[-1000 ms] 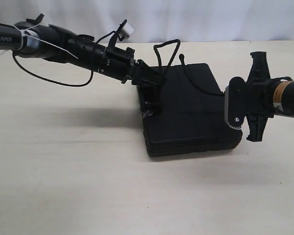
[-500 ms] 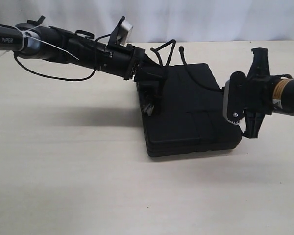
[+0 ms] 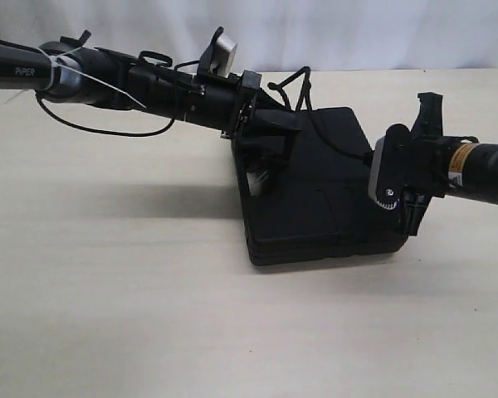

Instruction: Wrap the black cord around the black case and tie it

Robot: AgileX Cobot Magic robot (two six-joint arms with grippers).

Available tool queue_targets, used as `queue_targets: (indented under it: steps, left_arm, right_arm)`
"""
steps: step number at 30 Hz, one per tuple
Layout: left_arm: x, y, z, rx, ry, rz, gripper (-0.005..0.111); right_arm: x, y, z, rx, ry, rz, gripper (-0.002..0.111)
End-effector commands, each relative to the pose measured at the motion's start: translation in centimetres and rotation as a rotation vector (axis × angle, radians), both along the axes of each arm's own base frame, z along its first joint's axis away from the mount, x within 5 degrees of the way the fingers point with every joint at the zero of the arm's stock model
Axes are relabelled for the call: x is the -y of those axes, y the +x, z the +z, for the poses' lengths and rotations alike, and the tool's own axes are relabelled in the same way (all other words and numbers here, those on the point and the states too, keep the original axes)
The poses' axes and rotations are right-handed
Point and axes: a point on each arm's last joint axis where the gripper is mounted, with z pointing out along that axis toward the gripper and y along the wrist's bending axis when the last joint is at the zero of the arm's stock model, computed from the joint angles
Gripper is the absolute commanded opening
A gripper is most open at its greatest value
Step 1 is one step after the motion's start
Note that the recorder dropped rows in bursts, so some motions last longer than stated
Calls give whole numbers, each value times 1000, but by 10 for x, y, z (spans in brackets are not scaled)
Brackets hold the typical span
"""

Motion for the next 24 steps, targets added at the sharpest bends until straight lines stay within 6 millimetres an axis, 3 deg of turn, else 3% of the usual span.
queue_targets:
  steps: [1,5,9,16,17,21,24]
  left_arm:
    - [8,-3,6,-9,-40,-7,0]
    - [18,-7,6,-8,-37,-33,0]
    - [23,-11,3,-6,-17,-60,0]
    - [30,-18,-1,41,37,-123,1]
    - [30,-18,-1,68,39,-130,5]
    - [30,-20,-4,114,73,-167,38]
    - [28,-23,-8,149,148,-229,52]
  right_arm:
    - [1,5,-6,-4,8,0,4]
    - [-1,6,-8,19,10,31,4]
    - [-5,13,6,124,187,-39,4]
    - [-4,14,6,109,224,-75,4]
    - [-4,14,6,107,230,-77,4]
    - [-4,14,6,90,266,-100,4]
    - [-4,14,6,86,278,-106,4]
